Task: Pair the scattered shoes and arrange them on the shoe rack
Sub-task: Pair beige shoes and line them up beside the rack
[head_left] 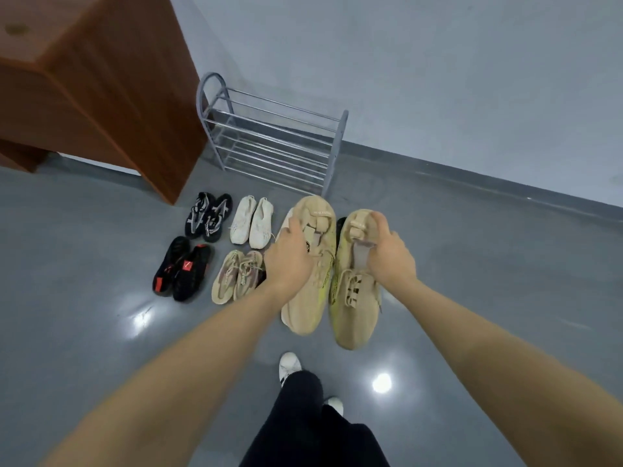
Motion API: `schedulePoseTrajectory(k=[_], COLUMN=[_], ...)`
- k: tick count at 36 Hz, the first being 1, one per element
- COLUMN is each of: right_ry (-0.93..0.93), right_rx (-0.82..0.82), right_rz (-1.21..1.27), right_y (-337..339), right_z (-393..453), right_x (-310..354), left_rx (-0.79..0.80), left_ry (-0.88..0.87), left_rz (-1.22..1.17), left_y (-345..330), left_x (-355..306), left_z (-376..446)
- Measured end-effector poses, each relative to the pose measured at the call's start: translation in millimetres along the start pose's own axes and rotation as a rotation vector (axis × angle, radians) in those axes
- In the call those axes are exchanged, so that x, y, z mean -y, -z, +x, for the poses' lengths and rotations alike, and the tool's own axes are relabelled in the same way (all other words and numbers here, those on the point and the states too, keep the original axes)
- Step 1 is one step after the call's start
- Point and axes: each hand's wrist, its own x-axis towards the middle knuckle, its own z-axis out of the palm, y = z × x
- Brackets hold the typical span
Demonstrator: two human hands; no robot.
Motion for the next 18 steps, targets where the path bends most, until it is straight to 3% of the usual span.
schedulePoseTrajectory(k=[11,18], right_ry=[-0.073,-0.067], right_rx=[0.029,0.117], right_rz=[0.014,0.025], right_y=[-29.3,-75.6], right_z=[78.1,136.1], right_x=[-34.9,-90.6], left_rx=[0.035,0.039], left_ry=[0.028,0.064], left_rz=[0.020,0.018], left_y=[-59.6,-120.2], left_x=[4.7,22.5], left_z=[63.9,115.7])
